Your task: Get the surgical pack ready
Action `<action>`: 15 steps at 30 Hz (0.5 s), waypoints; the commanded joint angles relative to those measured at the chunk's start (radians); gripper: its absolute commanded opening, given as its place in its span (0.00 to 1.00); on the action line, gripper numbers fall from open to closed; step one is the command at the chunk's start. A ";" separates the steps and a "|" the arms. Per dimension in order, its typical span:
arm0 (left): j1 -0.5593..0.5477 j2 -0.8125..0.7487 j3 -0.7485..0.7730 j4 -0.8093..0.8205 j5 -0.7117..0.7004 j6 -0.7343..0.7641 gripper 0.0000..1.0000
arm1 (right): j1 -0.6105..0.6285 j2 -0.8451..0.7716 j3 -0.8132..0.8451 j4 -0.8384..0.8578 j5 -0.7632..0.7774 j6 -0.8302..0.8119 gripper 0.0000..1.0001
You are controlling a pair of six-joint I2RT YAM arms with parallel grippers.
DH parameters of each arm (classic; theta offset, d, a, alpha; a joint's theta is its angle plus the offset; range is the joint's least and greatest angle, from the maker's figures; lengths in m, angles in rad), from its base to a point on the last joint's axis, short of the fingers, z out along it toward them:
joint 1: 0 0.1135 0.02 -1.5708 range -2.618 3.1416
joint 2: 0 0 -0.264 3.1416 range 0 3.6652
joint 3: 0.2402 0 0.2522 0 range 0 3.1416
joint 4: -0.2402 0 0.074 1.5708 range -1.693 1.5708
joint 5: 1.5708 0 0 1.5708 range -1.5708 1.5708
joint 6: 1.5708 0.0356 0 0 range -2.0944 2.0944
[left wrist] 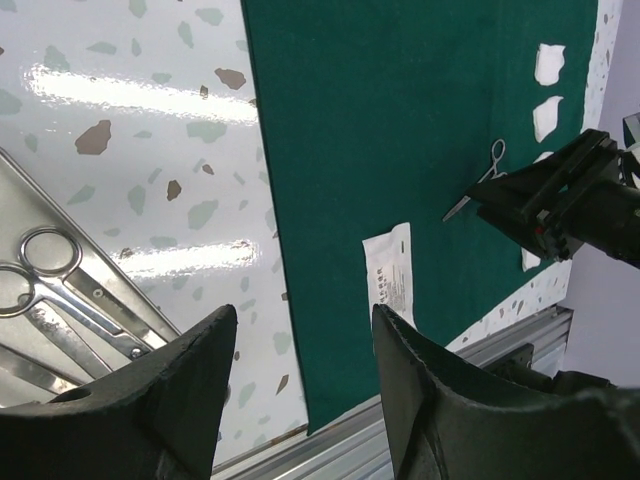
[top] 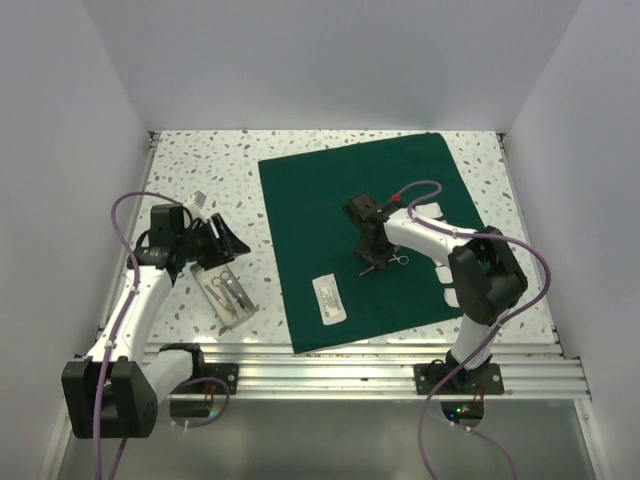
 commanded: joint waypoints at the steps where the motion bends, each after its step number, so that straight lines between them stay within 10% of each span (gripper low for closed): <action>1: -0.008 -0.011 0.004 0.063 0.032 -0.030 0.61 | 0.000 0.013 0.016 -0.054 0.056 0.093 0.44; 15: -0.040 -0.013 0.008 0.084 0.030 -0.048 0.60 | 0.007 0.050 -0.028 -0.005 0.037 0.118 0.33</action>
